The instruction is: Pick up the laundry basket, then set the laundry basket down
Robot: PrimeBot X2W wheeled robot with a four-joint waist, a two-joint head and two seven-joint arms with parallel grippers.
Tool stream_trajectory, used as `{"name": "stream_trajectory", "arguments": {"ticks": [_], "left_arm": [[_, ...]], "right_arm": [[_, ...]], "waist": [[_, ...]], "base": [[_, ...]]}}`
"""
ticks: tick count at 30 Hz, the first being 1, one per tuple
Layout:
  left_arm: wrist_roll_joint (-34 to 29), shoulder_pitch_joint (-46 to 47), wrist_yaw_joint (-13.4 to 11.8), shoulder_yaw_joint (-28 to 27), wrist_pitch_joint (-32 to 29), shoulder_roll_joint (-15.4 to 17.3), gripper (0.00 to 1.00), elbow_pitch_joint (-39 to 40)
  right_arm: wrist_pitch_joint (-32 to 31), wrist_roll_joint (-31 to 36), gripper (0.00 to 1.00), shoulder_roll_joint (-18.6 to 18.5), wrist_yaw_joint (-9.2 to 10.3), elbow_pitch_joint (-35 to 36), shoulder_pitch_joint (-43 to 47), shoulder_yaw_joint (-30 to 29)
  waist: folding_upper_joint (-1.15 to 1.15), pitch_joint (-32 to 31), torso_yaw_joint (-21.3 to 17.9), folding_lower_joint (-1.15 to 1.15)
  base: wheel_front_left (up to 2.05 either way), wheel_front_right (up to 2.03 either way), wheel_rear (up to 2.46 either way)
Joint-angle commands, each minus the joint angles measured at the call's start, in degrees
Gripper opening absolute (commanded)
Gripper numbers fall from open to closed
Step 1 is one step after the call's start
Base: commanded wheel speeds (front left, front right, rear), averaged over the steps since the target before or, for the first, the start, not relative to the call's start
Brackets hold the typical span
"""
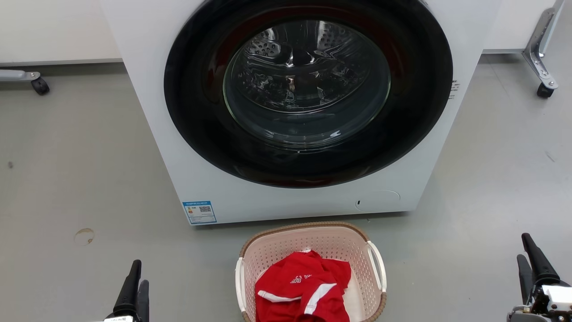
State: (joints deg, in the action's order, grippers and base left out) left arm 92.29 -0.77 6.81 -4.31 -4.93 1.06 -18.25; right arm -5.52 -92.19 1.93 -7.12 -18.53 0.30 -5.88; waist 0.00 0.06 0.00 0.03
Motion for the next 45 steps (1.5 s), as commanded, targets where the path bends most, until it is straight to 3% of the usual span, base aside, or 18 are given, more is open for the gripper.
{"name": "stream_trajectory", "arguments": {"ticks": [1, 10, 24, 45], "left_arm": [[0.03, 1.37, 0.06, 0.05, 0.58, 0.47, 1.0, 2.06], [-0.27, 0.78, 0.11, 0.37, 2.09, 0.57, 1.0, 3.47], [-8.75, -0.07, -0.96, 0.16, 4.27, 0.73, 1.0, 5.26], [-32.23, -1.54, -4.26, 3.21, 7.8, 1.58, 1.0, 7.48]], "right_arm": [[0.67, 0.44, 1.0, -1.66, -0.04, 1.9, -2.15, 0.54], [1.92, 1.05, 1.0, -2.12, -0.06, 2.95, -2.53, 2.42], [4.85, 9.52, 1.0, -3.4, -0.1, 2.22, -3.86, 5.7], [8.39, 34.69, 1.0, -3.03, -0.16, 1.81, -5.11, 7.92]], "waist": [[0.0, 0.05, 0.0, 0.01], [0.0, 0.11, -0.01, -0.02], [0.0, 0.08, -0.07, -0.02], [0.0, 0.02, -0.18, -0.02]], "base": [[0.0, 0.0, 0.0], [0.0, 0.0, 0.0], [0.0, 0.0, 0.0], [0.0, 0.0, 0.0]]}}
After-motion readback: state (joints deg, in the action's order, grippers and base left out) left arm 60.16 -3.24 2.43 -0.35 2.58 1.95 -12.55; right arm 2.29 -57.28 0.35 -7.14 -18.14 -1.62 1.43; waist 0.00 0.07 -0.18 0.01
